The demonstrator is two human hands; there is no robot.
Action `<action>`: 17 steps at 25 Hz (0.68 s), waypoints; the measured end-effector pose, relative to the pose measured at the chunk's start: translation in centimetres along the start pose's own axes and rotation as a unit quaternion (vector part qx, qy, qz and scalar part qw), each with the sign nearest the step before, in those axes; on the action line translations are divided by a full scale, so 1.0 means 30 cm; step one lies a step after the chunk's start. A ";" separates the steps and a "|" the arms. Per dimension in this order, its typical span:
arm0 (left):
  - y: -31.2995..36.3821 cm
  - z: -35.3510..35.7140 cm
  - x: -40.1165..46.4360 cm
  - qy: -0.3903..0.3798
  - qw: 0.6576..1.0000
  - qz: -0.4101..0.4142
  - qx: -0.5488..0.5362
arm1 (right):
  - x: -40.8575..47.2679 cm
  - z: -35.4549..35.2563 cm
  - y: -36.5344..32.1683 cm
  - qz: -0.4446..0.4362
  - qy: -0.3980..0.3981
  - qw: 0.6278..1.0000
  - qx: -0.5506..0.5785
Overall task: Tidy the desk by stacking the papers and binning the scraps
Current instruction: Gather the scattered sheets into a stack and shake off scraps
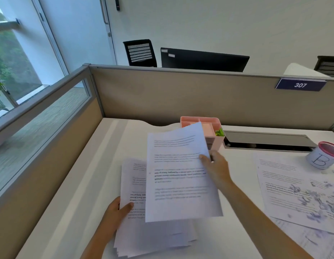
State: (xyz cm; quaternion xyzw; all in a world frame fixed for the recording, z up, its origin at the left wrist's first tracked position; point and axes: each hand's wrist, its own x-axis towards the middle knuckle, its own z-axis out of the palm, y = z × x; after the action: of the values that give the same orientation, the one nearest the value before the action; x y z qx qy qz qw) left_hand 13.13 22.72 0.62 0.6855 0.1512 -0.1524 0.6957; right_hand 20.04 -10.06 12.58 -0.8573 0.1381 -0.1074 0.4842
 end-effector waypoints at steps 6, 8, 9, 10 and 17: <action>0.016 -0.013 0.012 0.004 0.999 -0.044 0.005 | -0.125 0.275 0.104 0.058 -0.130 0.989 -0.040; 0.026 -0.013 0.011 0.001 0.998 -0.065 -0.017 | -0.144 0.320 0.115 0.074 -0.133 0.987 -0.044; 0.030 -0.013 0.011 -0.009 0.998 -0.065 -0.022 | -0.152 0.335 0.117 0.082 -0.129 0.987 -0.044; 0.030 -0.013 0.012 -0.018 0.998 -0.057 -0.019 | -0.160 0.348 0.116 0.085 -0.125 0.987 -0.048; 0.027 -0.011 0.012 -0.021 0.998 0.011 0.062 | -0.226 0.364 0.117 0.066 -0.112 0.985 -0.111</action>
State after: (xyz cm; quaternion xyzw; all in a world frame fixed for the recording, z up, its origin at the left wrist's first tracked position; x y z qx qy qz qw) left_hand 13.81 23.06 1.21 0.7258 0.1196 -0.1684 0.6562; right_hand 16.69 -0.75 3.68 -0.9016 0.1501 0.0373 0.4040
